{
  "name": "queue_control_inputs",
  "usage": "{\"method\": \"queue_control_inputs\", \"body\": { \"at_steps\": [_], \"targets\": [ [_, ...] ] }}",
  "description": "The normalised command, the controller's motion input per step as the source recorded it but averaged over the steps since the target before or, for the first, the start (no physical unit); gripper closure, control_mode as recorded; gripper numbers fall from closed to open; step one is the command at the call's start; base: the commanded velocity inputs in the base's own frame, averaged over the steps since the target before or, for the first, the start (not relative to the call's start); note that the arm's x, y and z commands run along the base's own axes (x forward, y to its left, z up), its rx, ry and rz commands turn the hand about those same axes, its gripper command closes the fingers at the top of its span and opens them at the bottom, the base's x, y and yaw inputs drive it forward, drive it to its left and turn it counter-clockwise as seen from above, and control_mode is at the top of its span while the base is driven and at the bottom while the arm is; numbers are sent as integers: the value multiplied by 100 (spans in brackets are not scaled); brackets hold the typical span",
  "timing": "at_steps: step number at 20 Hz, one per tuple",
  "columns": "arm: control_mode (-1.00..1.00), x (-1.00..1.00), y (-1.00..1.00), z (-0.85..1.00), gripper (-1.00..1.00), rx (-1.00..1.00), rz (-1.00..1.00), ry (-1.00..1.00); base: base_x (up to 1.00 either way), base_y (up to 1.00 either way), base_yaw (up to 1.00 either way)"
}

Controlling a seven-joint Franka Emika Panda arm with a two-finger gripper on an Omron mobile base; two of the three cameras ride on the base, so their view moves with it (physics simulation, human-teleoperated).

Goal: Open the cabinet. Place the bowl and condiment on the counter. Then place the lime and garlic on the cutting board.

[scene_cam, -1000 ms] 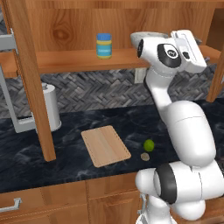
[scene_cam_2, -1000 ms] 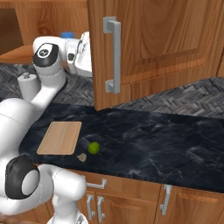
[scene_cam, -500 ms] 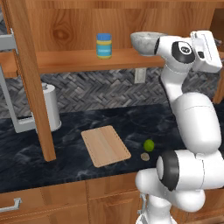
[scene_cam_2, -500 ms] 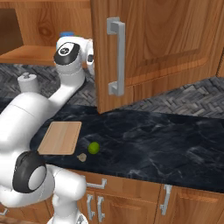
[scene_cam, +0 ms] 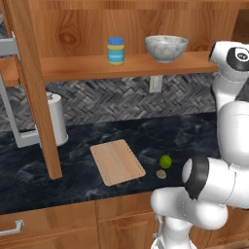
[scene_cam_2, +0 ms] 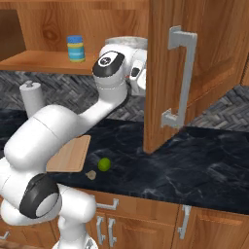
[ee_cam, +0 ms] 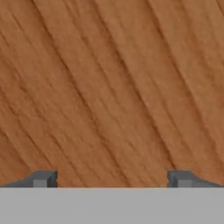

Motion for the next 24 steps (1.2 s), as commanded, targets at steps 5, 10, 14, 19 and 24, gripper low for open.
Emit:
{"method": "queue_control_inputs", "body": {
  "at_steps": [5,10,14,19,24],
  "targets": [
    [-100,-27,-89,0,-100,3,-1,0,0,0,0],
    [-100,-8,-32,0,-100,4,3,-2,0,0,0],
    [-100,-3,6,0,-100,5,10,-2,0,0,0],
    [-100,-18,74,0,-100,0,18,0,0,0,0],
    [-100,0,74,0,-100,0,21,1,0,0,0]
  ]
}}
